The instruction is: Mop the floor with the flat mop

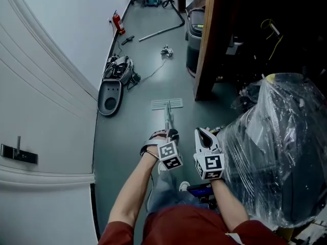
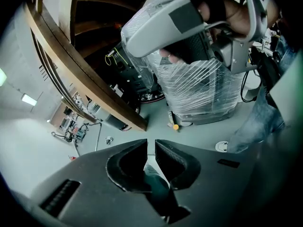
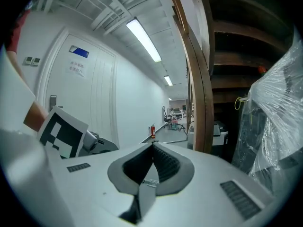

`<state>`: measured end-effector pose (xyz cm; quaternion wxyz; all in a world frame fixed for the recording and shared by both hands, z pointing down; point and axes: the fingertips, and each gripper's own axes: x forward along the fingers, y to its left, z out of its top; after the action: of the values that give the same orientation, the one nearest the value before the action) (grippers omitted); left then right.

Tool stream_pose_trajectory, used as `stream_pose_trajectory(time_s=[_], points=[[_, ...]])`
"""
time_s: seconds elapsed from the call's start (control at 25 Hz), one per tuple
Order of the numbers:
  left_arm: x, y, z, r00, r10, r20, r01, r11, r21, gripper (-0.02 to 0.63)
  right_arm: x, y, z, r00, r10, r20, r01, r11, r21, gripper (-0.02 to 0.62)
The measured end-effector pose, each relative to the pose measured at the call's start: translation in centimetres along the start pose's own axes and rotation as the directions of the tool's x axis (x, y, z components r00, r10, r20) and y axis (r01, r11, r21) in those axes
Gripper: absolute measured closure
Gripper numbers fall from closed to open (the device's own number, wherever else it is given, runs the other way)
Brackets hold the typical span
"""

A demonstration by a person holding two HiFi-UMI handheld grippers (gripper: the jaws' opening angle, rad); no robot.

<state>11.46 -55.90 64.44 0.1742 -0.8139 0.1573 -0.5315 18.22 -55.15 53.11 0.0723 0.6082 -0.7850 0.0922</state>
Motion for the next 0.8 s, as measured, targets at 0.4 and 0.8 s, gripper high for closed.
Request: stream_pose_trajectory(time_s=[0.4, 0.8], points=[[2.1, 7.7, -2.1, 0.999, -0.012, 0.038, 0.012, 1.0, -0.005, 0.555, 8.7, 0.5, 2.8, 1.0, -0.018, 0.008, 0.018, 1.0, -0.017, 0.578], [4.4, 13.7, -4.7, 0.998, -0.048, 0.036, 0.046, 0.998, 0.046, 0.554, 15.3, 2.0, 4.1, 0.999, -0.04, -0.011, 0.039, 0.999, -0.031, 0.578]])
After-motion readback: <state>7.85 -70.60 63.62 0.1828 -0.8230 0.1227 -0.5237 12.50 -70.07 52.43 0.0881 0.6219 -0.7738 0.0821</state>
